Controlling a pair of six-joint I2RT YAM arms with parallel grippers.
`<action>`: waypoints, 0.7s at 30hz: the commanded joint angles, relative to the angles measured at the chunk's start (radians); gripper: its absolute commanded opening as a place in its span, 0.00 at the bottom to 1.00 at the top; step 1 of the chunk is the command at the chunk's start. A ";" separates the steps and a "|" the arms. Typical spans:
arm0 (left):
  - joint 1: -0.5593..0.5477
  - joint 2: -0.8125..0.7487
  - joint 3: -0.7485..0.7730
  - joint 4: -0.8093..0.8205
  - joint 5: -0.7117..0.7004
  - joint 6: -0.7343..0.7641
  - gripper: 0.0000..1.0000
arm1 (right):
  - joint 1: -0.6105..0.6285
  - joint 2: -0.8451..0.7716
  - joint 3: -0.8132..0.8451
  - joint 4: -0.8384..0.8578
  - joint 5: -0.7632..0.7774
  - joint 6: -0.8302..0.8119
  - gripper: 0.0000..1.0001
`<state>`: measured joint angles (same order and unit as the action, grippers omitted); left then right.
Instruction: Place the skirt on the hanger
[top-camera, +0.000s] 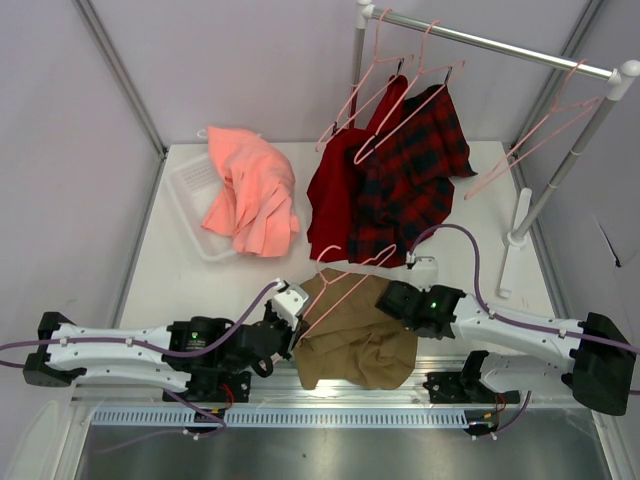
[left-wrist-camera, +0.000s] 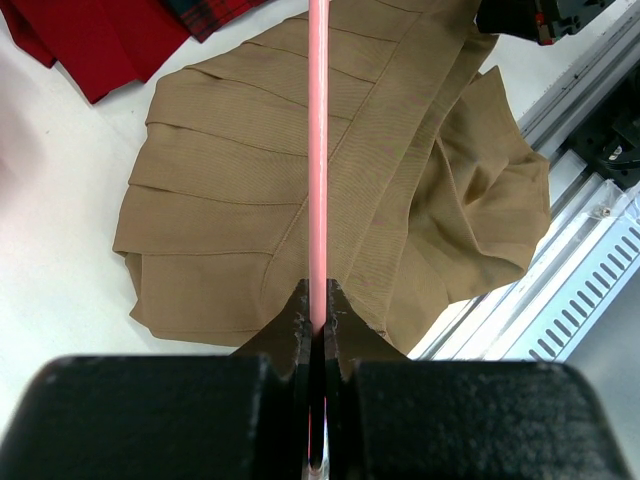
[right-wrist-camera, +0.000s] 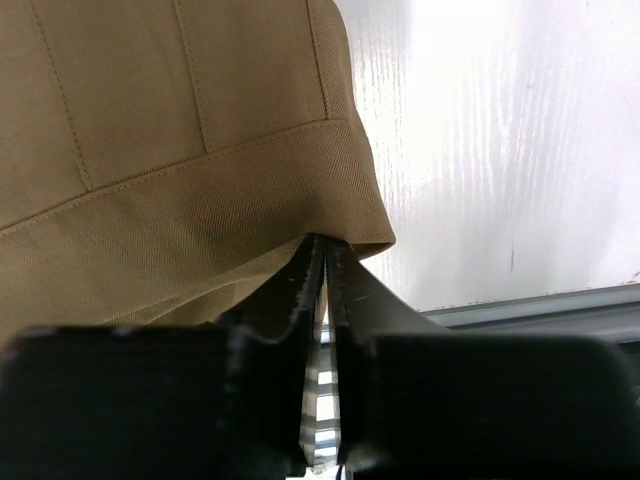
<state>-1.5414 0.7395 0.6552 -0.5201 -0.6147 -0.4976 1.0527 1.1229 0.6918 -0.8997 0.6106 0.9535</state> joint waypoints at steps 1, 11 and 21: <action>0.003 -0.002 0.007 0.019 -0.010 -0.018 0.01 | 0.004 0.003 0.051 -0.013 0.074 0.027 0.00; 0.003 -0.018 0.011 0.046 0.032 0.010 0.01 | 0.006 -0.193 0.173 -0.169 0.034 0.090 0.00; 0.000 -0.123 -0.002 0.084 0.090 0.033 0.00 | -0.202 -0.449 0.181 -0.151 -0.009 -0.030 0.00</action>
<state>-1.5406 0.6617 0.6540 -0.5014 -0.5579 -0.4866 0.9260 0.6823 0.8459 -1.0504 0.6056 0.9894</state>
